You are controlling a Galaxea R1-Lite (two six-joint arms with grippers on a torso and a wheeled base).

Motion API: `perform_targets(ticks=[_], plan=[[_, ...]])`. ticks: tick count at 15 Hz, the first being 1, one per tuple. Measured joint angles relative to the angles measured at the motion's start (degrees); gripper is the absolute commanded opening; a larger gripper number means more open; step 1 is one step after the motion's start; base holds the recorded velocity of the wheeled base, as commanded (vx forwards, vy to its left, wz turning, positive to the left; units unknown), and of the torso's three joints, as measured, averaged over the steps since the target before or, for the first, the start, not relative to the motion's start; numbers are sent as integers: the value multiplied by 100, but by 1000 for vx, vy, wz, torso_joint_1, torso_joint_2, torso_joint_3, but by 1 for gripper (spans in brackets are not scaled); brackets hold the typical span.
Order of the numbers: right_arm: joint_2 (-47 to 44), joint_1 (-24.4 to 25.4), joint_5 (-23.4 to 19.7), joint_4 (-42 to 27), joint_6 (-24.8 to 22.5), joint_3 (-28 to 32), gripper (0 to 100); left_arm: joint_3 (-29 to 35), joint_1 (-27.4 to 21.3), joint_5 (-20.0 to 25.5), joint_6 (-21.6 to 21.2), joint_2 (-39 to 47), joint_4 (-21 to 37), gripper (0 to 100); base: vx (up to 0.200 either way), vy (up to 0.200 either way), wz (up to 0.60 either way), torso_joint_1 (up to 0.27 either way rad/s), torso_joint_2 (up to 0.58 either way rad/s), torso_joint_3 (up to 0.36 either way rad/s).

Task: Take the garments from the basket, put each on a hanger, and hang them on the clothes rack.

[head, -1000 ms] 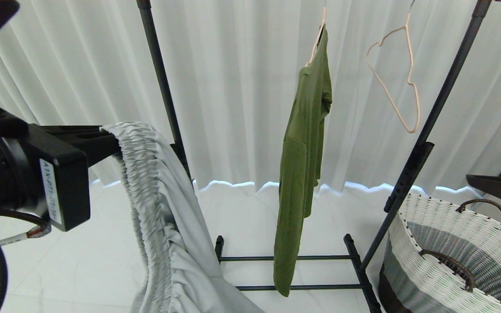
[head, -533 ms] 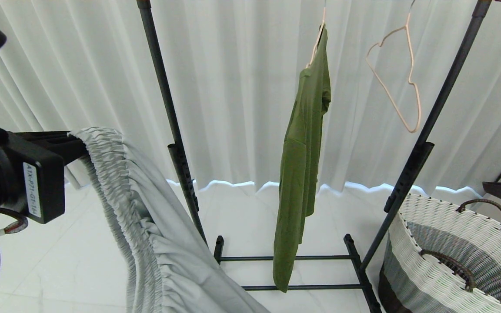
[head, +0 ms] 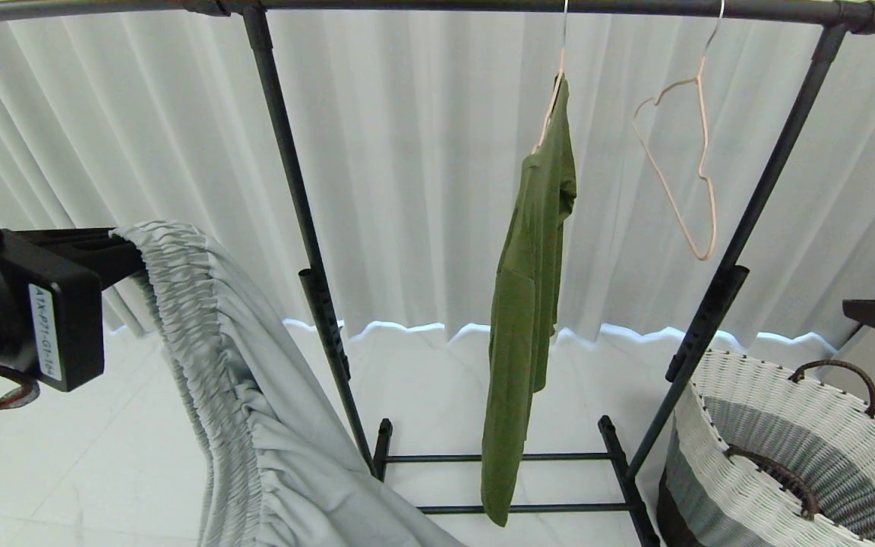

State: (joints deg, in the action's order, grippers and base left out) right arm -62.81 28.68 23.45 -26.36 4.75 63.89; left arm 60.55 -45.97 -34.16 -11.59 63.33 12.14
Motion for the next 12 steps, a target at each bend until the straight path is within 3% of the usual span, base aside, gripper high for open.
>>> perform_targets(ticks=[12], plan=[[-95,-44,2,127,2,0,100,-262,-11,33,-244,-208,-13,0,0,0,0,218,-502,-284]])
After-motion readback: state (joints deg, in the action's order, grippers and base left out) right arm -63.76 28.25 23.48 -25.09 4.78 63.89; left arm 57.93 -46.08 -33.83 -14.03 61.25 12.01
